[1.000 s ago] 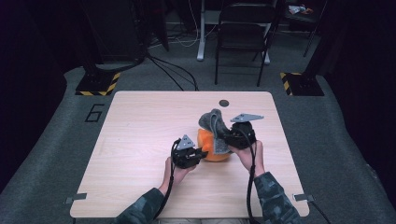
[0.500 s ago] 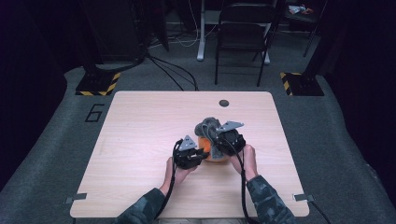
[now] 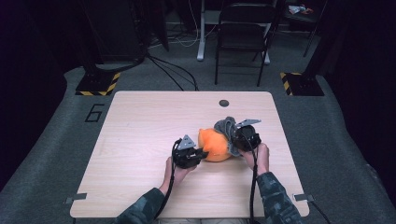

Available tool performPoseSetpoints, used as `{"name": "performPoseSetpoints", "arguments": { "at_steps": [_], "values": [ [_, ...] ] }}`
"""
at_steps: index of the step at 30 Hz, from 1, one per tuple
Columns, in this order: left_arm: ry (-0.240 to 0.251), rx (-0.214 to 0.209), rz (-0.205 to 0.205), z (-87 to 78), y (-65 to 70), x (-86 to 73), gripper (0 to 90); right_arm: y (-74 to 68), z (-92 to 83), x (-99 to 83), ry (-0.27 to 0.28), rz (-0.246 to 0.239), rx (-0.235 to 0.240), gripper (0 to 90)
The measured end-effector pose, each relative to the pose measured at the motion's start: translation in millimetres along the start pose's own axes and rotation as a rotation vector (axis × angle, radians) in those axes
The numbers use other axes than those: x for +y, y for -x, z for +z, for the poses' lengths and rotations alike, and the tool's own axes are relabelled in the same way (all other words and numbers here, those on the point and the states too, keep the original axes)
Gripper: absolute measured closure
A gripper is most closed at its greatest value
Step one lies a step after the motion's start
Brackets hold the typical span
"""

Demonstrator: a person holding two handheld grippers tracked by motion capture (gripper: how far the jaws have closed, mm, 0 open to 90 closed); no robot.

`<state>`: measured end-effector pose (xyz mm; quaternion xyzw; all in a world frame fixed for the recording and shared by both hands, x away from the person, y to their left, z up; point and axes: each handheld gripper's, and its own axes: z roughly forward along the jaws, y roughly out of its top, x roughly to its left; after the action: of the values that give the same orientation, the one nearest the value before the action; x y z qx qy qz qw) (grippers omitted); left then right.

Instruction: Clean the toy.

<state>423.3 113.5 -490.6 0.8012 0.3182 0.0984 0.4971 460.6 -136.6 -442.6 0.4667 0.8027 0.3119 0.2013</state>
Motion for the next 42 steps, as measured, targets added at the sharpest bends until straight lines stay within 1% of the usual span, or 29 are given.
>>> {"name": "performPoseSetpoints", "arguments": {
  "at_steps": [1, 2, 3, 5, 9, 10, 13, 15, 16, 18, 19, 21, 22, 23, 24, 25, 26, 27, 28, 30, 31, 32, 33, 35, 37, 39, 40, 41, 42],
  "values": [
    [0.002, 0.001, -0.001, 0.3, 0.1, -0.1, 75.0, 3.4, 2.5, -2.7, -0.007, 0.013, -0.001, 76.3],
    [0.002, 0.001, -0.001, 0.3, 0.1, -0.1, 75.0, 3.4, 2.5, -2.7, -0.007, 0.013, -0.001, 76.3],
    [0.004, 0.000, 0.001, 0.6, -0.5, -0.3, 75.0, 11.1, 7.9, -7.7, -0.025, 0.038, 0.001, 76.4],
    [0.009, 0.001, -0.010, 1.1, -0.4, -1.2, 75.0, 15.7, 13.4, -12.4, -0.053, 0.053, -0.008, 76.5],
    [0.010, 0.006, -0.017, 0.5, -0.6, -1.0, 75.0, 22.0, 25.5, -22.1, -0.114, 0.062, -0.020, 76.5],
    [0.010, 0.008, -0.013, 0.4, -0.5, -0.6, 75.0, 23.4, 28.0, -24.0, -0.129, 0.064, -0.015, 76.5],
    [0.012, 0.004, -0.017, 0.1, -0.8, -0.8, 75.0, 23.9, 26.9, -24.1, -0.145, 0.075, -0.024, 76.5],
    [0.012, 0.007, -0.020, -0.7, -1.2, -1.0, 75.0, 25.3, 19.9, -18.9, -0.109, 0.055, -0.047, 76.7],
    [0.010, 0.006, -0.015, -1.0, -1.8, -0.9, 75.0, 25.9, 14.2, -15.3, -0.094, 0.052, -0.046, 76.7],
    [0.015, 0.009, -0.016, -0.9, -2.5, -0.7, 75.0, 24.2, -2.2, -6.3, -0.025, 0.067, -0.030, 76.7],
    [0.017, 0.009, -0.016, -1.0, -2.4, -0.6, 75.0, 22.2, -10.7, -1.1, 0.010, 0.057, -0.023, 76.7],
    [0.018, 0.008, -0.016, -0.8, -1.2, -0.2, 74.9, 14.8, -26.7, 8.3, 0.070, 0.056, 0.021, 76.7],
    [0.019, 0.009, -0.013, -0.9, -1.4, -0.1, 74.9, 10.6, -31.5, 11.8, 0.091, 0.039, 0.044, 76.7],
    [0.019, 0.009, -0.016, -1.1, -1.8, -0.4, 74.9, 5.7, -33.1, 14.4, 0.091, 0.028, 0.076, 76.7],
    [0.016, 0.007, -0.015, -1.4, -2.6, -0.4, 74.8, 0.5, -30.8, 15.6, 0.088, 0.020, 0.108, 76.7],
    [0.016, 0.008, -0.020, -1.7, -2.6, -0.6, 74.7, -5.3, -25.5, 15.3, 0.066, 0.010, 0.129, 76.7],
    [0.013, 0.013, -0.015, -2.0, -2.6, -0.4, 74.1, -12.5, -17.9, 14.2, 0.032, -0.001, 0.124, 76.7],
    [0.010, 0.022, -0.010, -2.1, -2.0, -0.4, 72.8, -17.4, -10.9, 10.8, 0.013, -0.029, 0.106, 76.8],
    [0.006, 0.030, -0.007, -2.2, -1.3, 0.0, 69.8, -21.0, -5.5, 7.8, 0.011, -0.035, 0.091, 76.9],
    [0.000, 0.041, 0.006, -2.6, 2.1, 1.4, 59.7, -22.8, -2.8, 6.3, 0.010, -0.047, 0.070, 76.9],
    [0.000, 0.053, 0.026, -2.0, 4.3, 2.0, 55.1, -22.6, -3.6, 6.7, 0.007, -0.056, 0.063, 76.8],
    [-0.013, 0.066, 0.040, -1.6, 6.7, 2.6, 49.9, -22.4, -4.2, 6.5, 0.007, -0.051, 0.063, 76.9],
    [-0.021, 0.078, 0.054, 0.2, 8.8, 2.6, 46.0, -21.1, -3.9, 5.9, 0.010, -0.052, 0.066, 76.9],
    [-0.045, 0.102, 0.073, 3.5, 11.4, 0.7, 41.6, -20.0, -2.8, 6.0, 0.013, -0.046, 0.066, 76.8],
    [-0.059, 0.123, 0.090, 7.2, 12.3, -2.3, 40.2, -19.2, -2.6, 6.1, 0.012, -0.051, 0.067, 76.8],
    [-0.055, 0.131, 0.091, 8.7, 11.9, -3.6, 40.8, -20.1, -2.6, 5.7, 0.014, -0.042, 0.066, 76.9],
    [-0.055, 0.131, 0.091, 8.7, 11.9, -3.6, 42.9, -20.2, -2.9, 5.3, 0.014, -0.045, 0.068, 76.9],
    [-0.043, 0.136, 0.095, 10.6, 11.3, -4.4, 45.7, -20.9, -3.0, 5.0, 0.014, -0.041, 0.066, 76.8],
    [-0.039, 0.137, 0.085, 11.4, 11.4, -5.3, 49.3, -21.1, -3.0, 4.8, 0.015, -0.042, 0.064, 76.8]
  ]
}}
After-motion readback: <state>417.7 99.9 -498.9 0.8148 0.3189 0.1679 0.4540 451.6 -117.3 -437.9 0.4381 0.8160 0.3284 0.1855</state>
